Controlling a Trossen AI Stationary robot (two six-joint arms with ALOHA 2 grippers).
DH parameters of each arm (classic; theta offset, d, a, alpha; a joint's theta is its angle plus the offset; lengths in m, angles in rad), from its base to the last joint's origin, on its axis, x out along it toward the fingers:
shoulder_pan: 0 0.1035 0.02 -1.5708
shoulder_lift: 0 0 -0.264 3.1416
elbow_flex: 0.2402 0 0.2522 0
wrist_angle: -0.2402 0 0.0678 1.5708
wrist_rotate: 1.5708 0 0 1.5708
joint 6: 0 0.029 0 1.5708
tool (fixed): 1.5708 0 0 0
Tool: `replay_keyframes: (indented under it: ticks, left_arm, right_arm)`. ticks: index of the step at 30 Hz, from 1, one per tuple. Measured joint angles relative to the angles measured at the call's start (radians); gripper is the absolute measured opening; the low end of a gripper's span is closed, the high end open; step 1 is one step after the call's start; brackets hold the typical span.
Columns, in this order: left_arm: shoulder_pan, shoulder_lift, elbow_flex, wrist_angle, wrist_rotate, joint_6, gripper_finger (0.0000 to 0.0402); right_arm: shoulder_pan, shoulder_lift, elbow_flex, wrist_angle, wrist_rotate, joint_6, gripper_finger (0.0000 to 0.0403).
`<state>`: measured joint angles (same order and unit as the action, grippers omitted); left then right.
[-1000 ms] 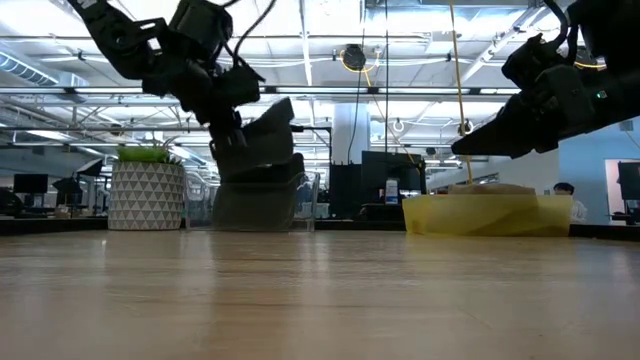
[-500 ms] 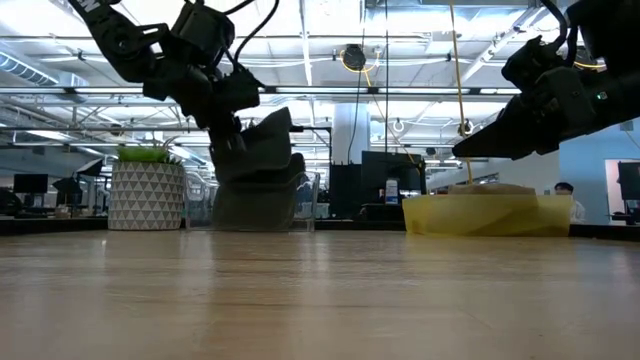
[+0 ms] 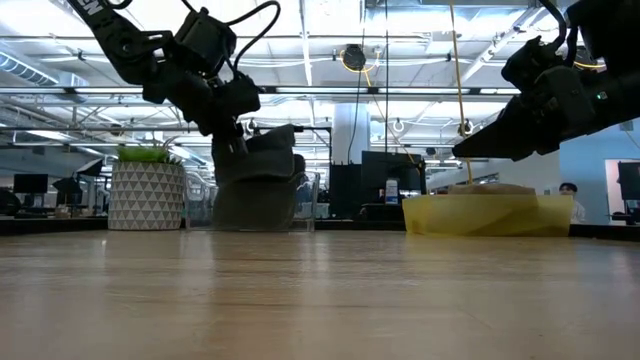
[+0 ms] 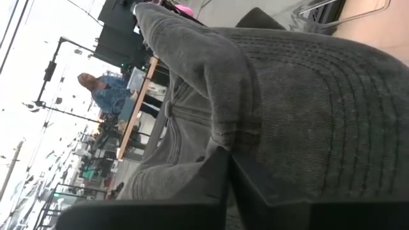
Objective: Pick & Place hat
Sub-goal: Put the black cap into the transparent bin
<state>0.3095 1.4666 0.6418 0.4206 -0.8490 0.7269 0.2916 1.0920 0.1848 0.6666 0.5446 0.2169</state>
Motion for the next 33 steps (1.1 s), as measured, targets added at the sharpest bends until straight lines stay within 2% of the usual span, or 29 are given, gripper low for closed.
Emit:
replay_keyframes:
  ticks: [3, 8, 11, 16, 19, 24, 27, 33]
  left_arm:
    - [0.006, 0.000, 0.000, -0.002, -0.005, 0.000, 0.0029]
    - [0.000, 0.000, -0.001, -0.012, -0.124, 0.034, 0.0019]
    - [0.000, 0.001, -0.001, -0.011, -0.121, 0.021, 0.0006]
    - [0.003, 0.001, -0.001, -0.007, -0.119, 0.015, 0.0017]
    - [0.011, 0.001, -0.001, -0.006, -0.084, -0.006, 0.0016]
    - [0.049, 0.000, -0.001, -0.023, 0.071, -0.078, 0.0009]
    - [0.061, 0.000, -0.001, -0.029, 0.083, -0.111, 0.0024]
    - [0.054, 0.000, -0.001, -0.024, 0.063, -0.097, 0.0080]
  right_arm:
    - [0.000, 0.000, 0.000, -0.005, 0.000, 0.005, 0.0000]
    - [0.000, 0.000, 0.000, -0.006, 0.000, 0.007, 0.0000]
    - [0.000, 0.000, 0.000, -0.006, 0.000, 0.007, 0.0000]
    - [0.000, 0.000, 0.000, -0.006, 0.000, 0.007, 0.0000]
    - [0.000, 0.000, 0.000, -0.006, 0.000, 0.007, 0.0000]
    - [0.000, 0.000, 0.000, -0.006, 0.000, 0.007, 0.0000]
    - [0.000, 0.000, 0.000, -0.006, 0.000, 0.007, 0.0000]
    - [0.000, 0.000, 0.000, -0.006, 0.000, 0.007, 0.0000]
